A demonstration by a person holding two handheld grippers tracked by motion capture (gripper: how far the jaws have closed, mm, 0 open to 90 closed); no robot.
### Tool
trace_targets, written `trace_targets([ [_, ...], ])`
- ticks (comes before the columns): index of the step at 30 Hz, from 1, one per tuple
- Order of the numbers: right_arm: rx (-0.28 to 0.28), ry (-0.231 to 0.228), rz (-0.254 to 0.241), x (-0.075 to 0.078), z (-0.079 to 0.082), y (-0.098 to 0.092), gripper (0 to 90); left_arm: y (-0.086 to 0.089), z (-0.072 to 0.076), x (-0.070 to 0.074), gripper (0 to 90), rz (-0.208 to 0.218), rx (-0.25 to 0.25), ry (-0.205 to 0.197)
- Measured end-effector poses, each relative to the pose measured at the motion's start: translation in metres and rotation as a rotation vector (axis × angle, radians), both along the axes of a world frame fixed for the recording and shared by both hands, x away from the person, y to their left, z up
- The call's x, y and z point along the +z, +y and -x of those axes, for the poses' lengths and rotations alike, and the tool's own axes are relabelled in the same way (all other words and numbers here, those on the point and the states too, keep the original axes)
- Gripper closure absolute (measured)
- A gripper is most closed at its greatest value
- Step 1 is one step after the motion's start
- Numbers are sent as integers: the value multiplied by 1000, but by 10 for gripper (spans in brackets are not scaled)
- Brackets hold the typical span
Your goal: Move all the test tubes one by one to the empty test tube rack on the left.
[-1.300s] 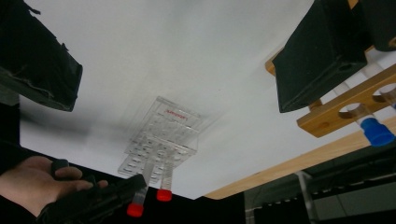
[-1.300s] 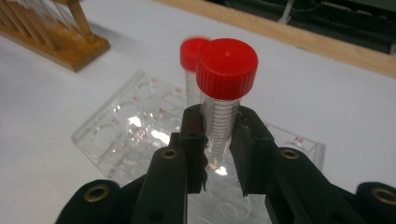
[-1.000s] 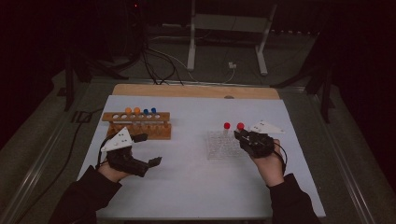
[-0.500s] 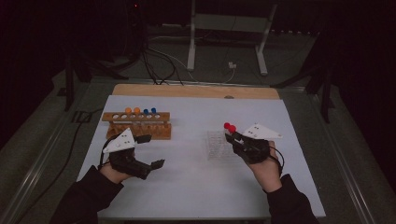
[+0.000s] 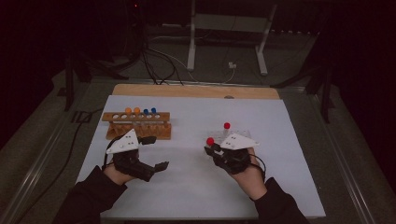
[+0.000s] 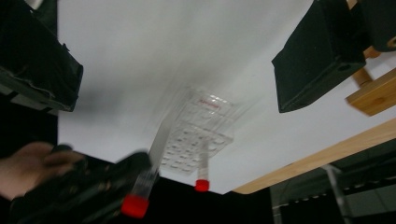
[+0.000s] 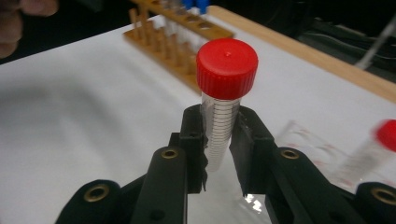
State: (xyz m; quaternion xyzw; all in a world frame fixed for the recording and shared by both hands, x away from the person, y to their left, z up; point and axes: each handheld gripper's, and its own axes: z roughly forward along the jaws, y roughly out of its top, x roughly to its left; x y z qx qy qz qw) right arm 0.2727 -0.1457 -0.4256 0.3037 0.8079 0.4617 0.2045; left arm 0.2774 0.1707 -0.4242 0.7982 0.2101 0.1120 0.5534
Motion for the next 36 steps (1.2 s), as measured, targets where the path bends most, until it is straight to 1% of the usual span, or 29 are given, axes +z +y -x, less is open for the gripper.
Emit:
trace_targets([
  [6, 52, 16, 13, -6, 4, 16, 746, -10, 3, 4, 37, 6, -29, -3],
  [9, 74, 26, 19, -10, 6, 24, 746, -17, 4, 7, 67, 18, -43, -8],
  [13, 99, 35, 30, -14, 8, 32, 746, -27, 5, 9, 162, 17, -56, -19],
  [14, 105, 37, 31, -15, 8, 34, 746, -30, 5, 9, 168, 12, -54, -20],
  [15, 109, 42, 30, -15, 9, 36, 746, -33, 5, 9, 182, 11, -63, -22],
  [16, 114, 40, 34, -16, 9, 37, 746, -36, 5, 9, 219, 11, -69, -24],
  [18, 119, 47, 31, -17, 9, 39, 746, -41, 4, 9, 263, 2, -74, -28],
  [21, 128, 52, 31, -18, 10, 41, 746, -48, 2, 8, 372, -3, -80, -31],
  [24, 134, 55, 34, -18, 10, 42, 746, -55, -1, 6, 453, -19, -84, -36],
  [27, 135, 56, 33, -18, 10, 43, 746, -63, -1, 4, 507, -57, -78, -44],
  [28, 134, 56, 33, -18, 10, 42, 746, -65, -1, 3, 523, -67, -81, -47],
  [29, 134, 57, 33, -18, 10, 42, 745, -66, -2, 2, 539, -68, -85, -48],
  [31, 131, 57, 32, -18, 10, 42, 746, -69, -2, 0, 595, -78, -80, -50],
  [32, 131, 58, 34, -18, 10, 42, 745, -69, -3, 0, 615, -77, -80, -51],
  [34, 129, 57, 34, -17, 10, 42, 745, -69, -4, 0, 682, -70, -85, -51],
  [36, 125, 59, 29, -17, 10, 41, 745, -70, -4, 0, 705, -74, -86, -63],
])
